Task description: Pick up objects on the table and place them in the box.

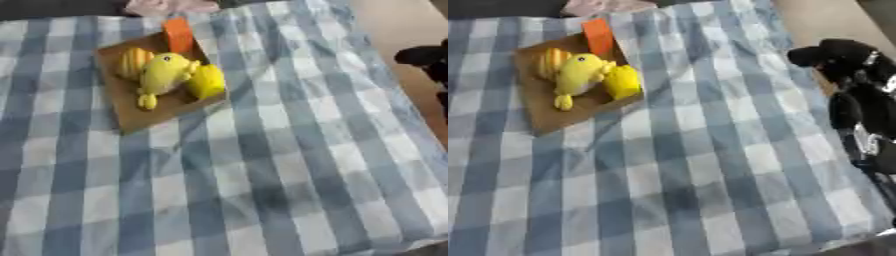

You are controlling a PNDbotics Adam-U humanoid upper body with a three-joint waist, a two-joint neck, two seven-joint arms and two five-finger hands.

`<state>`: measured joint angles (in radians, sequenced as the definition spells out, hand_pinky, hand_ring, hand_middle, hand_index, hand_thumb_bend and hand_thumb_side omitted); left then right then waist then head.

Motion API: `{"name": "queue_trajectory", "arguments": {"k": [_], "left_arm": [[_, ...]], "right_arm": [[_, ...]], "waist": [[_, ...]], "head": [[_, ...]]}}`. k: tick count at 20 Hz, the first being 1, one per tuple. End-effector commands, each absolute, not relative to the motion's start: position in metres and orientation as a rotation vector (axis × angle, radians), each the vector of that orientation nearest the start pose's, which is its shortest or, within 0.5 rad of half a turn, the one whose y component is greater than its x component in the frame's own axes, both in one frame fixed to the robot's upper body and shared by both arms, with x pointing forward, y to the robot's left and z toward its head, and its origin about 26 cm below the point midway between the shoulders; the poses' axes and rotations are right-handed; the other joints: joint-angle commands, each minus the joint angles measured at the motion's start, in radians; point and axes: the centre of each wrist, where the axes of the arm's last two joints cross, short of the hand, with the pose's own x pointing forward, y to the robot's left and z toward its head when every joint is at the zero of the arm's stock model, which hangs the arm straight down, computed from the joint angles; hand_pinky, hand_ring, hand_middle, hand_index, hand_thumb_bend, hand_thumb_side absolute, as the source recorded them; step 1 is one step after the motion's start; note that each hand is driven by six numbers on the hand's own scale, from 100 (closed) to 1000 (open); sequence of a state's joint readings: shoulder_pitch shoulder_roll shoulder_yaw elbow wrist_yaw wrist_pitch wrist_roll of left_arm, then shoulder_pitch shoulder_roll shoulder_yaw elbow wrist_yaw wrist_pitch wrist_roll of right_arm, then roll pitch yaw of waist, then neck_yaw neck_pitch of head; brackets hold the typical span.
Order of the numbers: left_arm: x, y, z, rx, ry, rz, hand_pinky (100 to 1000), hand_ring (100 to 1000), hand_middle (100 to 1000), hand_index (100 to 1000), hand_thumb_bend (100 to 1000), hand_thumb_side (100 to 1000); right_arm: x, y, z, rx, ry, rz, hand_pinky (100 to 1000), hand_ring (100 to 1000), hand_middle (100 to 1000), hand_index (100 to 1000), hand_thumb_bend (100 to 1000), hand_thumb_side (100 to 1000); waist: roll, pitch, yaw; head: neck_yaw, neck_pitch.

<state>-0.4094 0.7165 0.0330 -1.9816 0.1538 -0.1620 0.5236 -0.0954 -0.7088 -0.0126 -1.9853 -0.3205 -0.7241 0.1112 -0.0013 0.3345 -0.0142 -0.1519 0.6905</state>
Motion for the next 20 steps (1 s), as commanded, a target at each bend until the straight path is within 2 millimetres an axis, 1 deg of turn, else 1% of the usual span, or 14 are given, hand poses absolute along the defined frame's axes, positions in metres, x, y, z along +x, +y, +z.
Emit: {"name": "queue_trajectory", "arguments": {"k": [1, 3, 5, 6, 7, 11, 13, 17, 18, 20], "left_arm": [[0.294, 0.314, 0.259, -0.587, 3.552, -0.069, 926, 773, 765, 879, 100, 597], [0.292, 0.314, 0.239, -0.58, 3.586, -0.143, 927, 772, 763, 880, 100, 610], [0.29, 0.314, 0.226, -0.582, 3.615, -0.202, 929, 770, 762, 882, 100, 624], [0.29, 0.313, 0.22, -0.585, 3.629, -0.221, 929, 769, 762, 882, 100, 627], [0.289, 0.313, 0.215, -0.586, 3.641, -0.233, 930, 769, 762, 885, 100, 630], [0.287, 0.31, 0.204, -0.568, 3.664, -0.251, 930, 770, 762, 892, 100, 636], [0.287, 0.307, 0.199, -0.551, 3.677, -0.236, 932, 770, 763, 897, 100, 642], [0.286, 0.303, 0.189, -0.533, 3.716, -0.193, 935, 771, 764, 902, 100, 658], [0.286, 0.302, 0.187, -0.529, 3.723, -0.189, 936, 771, 763, 903, 100, 664], [0.285, 0.299, 0.183, -0.514, 3.746, -0.188, 939, 773, 764, 910, 100, 676]], "right_arm": [[0.272, -0.34, 0.199, -0.075, 3.336, -0.97, 843, 823, 720, 875, 100, 470], [0.272, -0.341, 0.199, -0.078, 3.333, -0.96, 843, 824, 714, 884, 100, 470], [0.272, -0.342, 0.2, -0.083, 3.33, -0.952, 844, 826, 701, 891, 100, 470], [0.272, -0.342, 0.201, -0.087, 3.328, -0.949, 848, 829, 693, 894, 100, 488], [0.272, -0.342, 0.201, -0.09, 3.325, -0.946, 850, 832, 686, 896, 100, 470], [0.271, -0.343, 0.201, -0.115, 3.322, -0.951, 862, 833, 632, 885, 100, 470], [0.272, -0.342, 0.201, -0.137, 3.324, -0.953, 858, 828, 626, 871, 100, 470], [0.273, -0.34, 0.2, -0.189, 3.333, -0.969, 878, 847, 663, 881, 100, 470], [0.273, -0.339, 0.2, -0.197, 3.334, -0.973, 886, 871, 707, 890, 100, 470], [0.273, -0.339, 0.199, -0.212, 3.331, -0.995, 873, 899, 760, 907, 100, 470]], "waist": [[-0.008, -0.029, 0.008], [-0.016, -0.038, 0.015], [-0.021, -0.045, 0.021], [-0.023, -0.048, 0.024], [-0.024, -0.051, 0.026], [-0.024, -0.056, 0.04], [-0.022, -0.058, 0.047], [-0.018, -0.056, 0.053], [-0.017, -0.056, 0.054], [-0.014, -0.056, 0.056]], "head": [[-0.023, 0.016], [-0.031, 0.024], [-0.033, 0.032], [-0.032, 0.034], [-0.031, 0.036], [-0.029, 0.037], [-0.028, 0.038], [-0.028, 0.038], [-0.028, 0.039], [-0.027, 0.042]]}}
